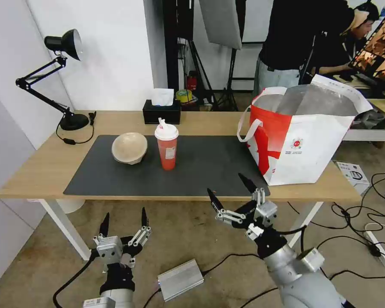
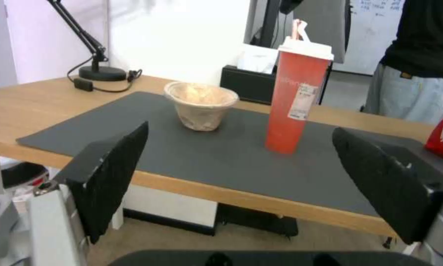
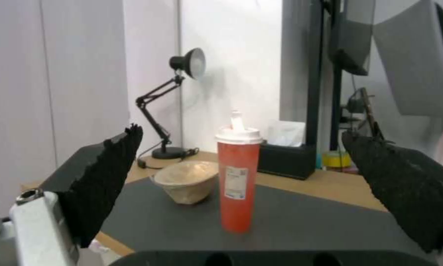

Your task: Pick up the trash from the table and place it into the takeout bag.

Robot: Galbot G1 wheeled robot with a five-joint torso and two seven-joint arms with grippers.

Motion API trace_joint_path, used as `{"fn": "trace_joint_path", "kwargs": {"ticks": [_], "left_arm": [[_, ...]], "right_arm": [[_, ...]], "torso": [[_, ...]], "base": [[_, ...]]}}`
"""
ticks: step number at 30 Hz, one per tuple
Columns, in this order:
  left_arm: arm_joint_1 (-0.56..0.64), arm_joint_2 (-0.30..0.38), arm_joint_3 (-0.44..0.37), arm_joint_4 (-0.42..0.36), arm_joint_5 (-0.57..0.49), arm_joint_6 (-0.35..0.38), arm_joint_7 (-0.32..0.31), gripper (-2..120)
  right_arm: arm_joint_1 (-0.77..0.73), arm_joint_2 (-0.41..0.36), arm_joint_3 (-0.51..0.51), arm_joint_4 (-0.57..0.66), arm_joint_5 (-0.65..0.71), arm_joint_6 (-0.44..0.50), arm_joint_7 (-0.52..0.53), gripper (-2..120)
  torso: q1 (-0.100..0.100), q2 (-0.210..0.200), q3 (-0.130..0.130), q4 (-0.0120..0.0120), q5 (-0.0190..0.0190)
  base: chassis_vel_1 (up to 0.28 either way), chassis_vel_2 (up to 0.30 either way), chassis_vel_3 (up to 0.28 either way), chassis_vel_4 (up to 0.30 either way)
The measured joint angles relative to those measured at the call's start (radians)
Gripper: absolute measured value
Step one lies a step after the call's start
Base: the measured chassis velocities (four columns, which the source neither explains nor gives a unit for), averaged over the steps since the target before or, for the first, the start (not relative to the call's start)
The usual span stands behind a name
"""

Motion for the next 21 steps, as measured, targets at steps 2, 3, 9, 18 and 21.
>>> {"fn": "trace_joint_path", "kwargs": {"ticks": [2, 3, 9, 18, 21], "left_arm": [[-0.001, -0.003, 0.0, 0.0, 0.0, 0.0, 0.002, 100], [-0.002, -0.005, -0.001, 0.001, 0.0, 0.0, 0.003, 100], [-0.002, -0.01, -0.001, 0.01, 0.001, 0.0, 0.004, 100], [0.0, -0.021, -0.001, 0.015, 0.022, -0.001, 0.006, 100], [0.003, -0.024, -0.002, 0.016, 0.026, -0.002, 0.007, 100]], "right_arm": [[0.028, -0.007, -0.016, -0.007, 0.011, -0.008, -0.003, 100], [0.047, -0.011, -0.028, -0.013, 0.015, -0.014, -0.003, 100], [0.115, -0.013, -0.075, -0.037, 0.015, -0.029, 0.002, 100], [0.242, -0.009, -0.16, -0.087, 0.036, -0.042, 0.023, 100], [0.311, -0.006, -0.2, -0.114, 0.057, -0.051, 0.028, 100]], "torso": [[0.0, 0.0, 0.0, 0.0, 0.0], [0.0, 0.0, 0.0, 0.0, 0.0], [0.0, 0.0, 0.0, 0.0, 0.0], [0.0, 0.0, 0.0, 0.0, 0.0], [0.0, 0.0, 0.0, 0.0, 0.0]], "base": [[0.0, 0.0, 0.0, 0.0], [0.0, 0.0, 0.0, 0.0], [0.0, 0.0, 0.0, 0.0], [0.0, 0.0, 0.0, 0.0], [0.0, 0.0, 0.0, 0.0]]}}
